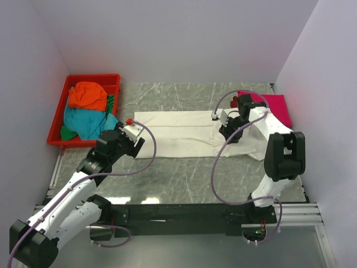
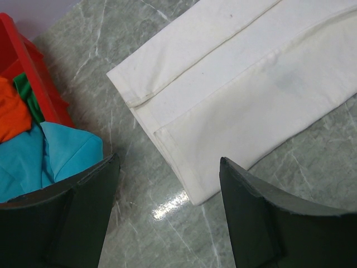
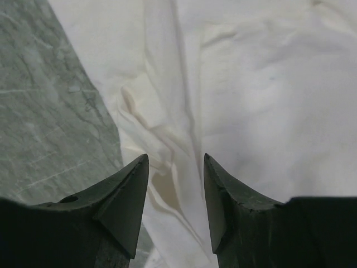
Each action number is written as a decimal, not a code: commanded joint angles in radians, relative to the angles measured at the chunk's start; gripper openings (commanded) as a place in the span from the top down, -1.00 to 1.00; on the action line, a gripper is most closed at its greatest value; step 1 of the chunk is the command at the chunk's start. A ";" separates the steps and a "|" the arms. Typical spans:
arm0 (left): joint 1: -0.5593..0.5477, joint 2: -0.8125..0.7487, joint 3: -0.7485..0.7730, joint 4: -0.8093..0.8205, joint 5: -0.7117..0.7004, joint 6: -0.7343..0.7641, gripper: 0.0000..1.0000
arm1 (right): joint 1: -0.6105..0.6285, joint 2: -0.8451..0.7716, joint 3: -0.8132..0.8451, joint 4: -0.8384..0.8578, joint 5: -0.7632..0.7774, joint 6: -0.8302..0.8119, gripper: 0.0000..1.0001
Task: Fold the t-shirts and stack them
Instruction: Fold the tshirt
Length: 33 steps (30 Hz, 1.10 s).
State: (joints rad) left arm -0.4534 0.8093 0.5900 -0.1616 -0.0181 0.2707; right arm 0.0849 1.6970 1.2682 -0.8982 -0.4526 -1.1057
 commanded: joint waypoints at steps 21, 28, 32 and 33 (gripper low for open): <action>-0.004 -0.004 0.019 0.034 0.033 -0.008 -0.54 | 0.029 0.122 0.062 -0.120 -0.017 -0.060 0.48; -0.004 0.001 0.021 0.034 0.036 -0.008 -0.54 | 0.033 0.112 0.095 -0.128 -0.011 -0.045 1.00; -0.004 -0.002 0.021 0.034 0.037 -0.008 -0.54 | 0.035 0.101 0.146 -0.101 0.031 -0.011 1.00; -0.004 0.001 0.021 0.034 0.035 -0.008 -0.54 | 0.033 0.098 0.155 -0.090 0.052 -0.005 1.00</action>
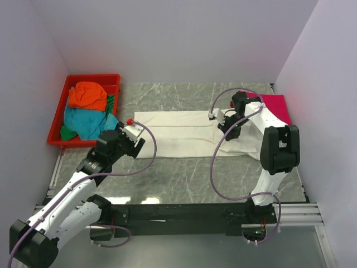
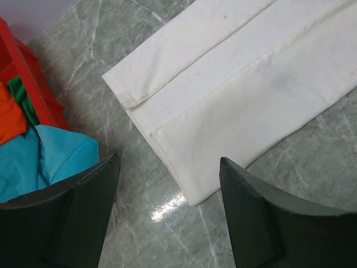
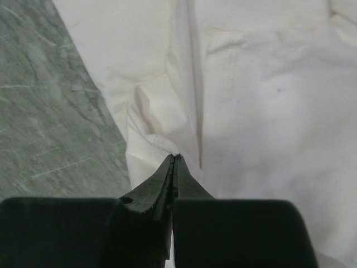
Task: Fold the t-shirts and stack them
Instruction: Fold the tshirt
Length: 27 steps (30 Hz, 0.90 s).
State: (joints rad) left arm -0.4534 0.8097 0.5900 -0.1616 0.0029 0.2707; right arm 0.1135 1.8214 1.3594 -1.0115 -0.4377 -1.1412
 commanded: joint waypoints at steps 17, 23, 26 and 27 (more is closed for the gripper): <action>-0.004 0.003 0.019 0.033 0.016 -0.008 -0.54 | 0.118 0.026 0.139 0.352 0.292 0.152 1.00; -0.004 0.008 0.021 0.036 0.020 -0.005 -0.54 | 0.137 0.029 0.109 0.431 0.329 0.195 1.00; -0.004 0.009 0.019 0.034 0.022 -0.005 -0.54 | 0.144 0.019 0.093 0.485 0.355 0.227 1.00; -0.004 0.009 0.021 0.033 0.023 -0.008 -0.54 | 0.144 0.010 0.089 0.502 0.364 0.235 1.00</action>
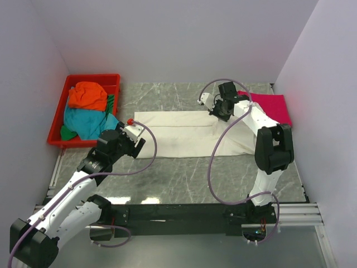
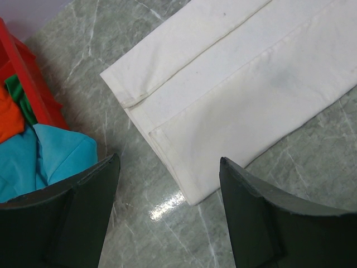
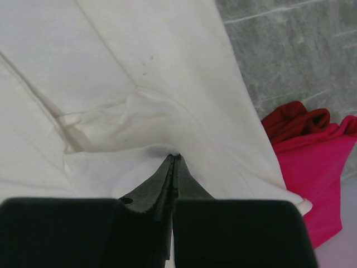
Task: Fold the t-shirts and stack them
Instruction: Fold the tshirt
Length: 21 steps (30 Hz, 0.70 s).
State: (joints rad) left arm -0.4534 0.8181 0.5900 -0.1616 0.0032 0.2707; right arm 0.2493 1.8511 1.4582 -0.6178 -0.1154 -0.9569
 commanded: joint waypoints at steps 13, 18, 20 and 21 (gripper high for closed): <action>-0.004 0.004 0.022 0.033 0.023 -0.007 -0.54 | 0.071 -0.007 -0.039 0.155 0.068 0.079 1.00; -0.004 0.001 0.019 0.033 0.023 -0.010 -0.54 | 0.079 0.008 -0.055 0.135 0.048 0.083 0.69; -0.004 0.001 0.019 0.033 0.024 -0.008 -0.54 | 0.067 -0.004 -0.068 0.139 0.051 0.101 0.53; -0.004 0.001 0.019 0.033 0.024 -0.008 -0.54 | 0.058 -0.025 -0.071 0.139 0.045 0.109 0.49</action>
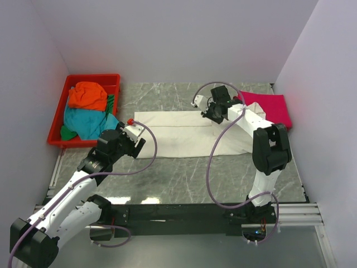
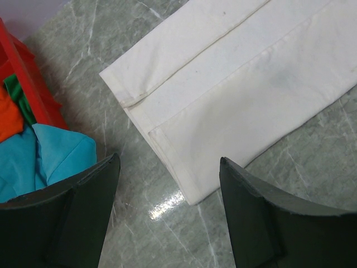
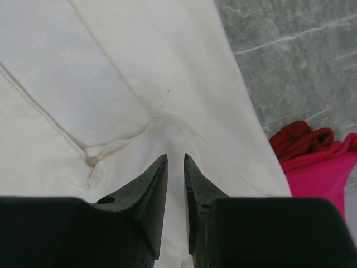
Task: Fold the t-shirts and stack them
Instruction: Fold the tshirt
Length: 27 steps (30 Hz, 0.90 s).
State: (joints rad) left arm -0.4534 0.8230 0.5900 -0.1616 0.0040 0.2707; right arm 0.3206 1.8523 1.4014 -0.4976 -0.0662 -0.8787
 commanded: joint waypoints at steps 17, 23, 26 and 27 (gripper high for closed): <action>-0.004 -0.018 0.022 0.031 0.050 -0.011 -0.54 | -0.402 -0.067 0.031 -0.231 -0.245 0.195 0.28; -0.004 -0.016 0.022 0.033 0.050 -0.008 -0.55 | -0.443 -0.004 0.082 -0.251 -0.273 0.231 0.28; -0.004 -0.010 0.024 0.030 0.050 -0.008 -0.54 | -0.446 0.021 0.093 -0.246 -0.268 0.234 0.28; -0.004 -0.009 0.025 0.030 0.050 -0.010 -0.54 | -0.446 0.027 0.097 -0.245 -0.262 0.239 0.28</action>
State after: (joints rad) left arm -0.4534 0.8219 0.5900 -0.1616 0.0299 0.2707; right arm -0.1177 1.8572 1.4528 -0.7303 -0.3119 -0.6666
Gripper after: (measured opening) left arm 0.772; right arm 0.360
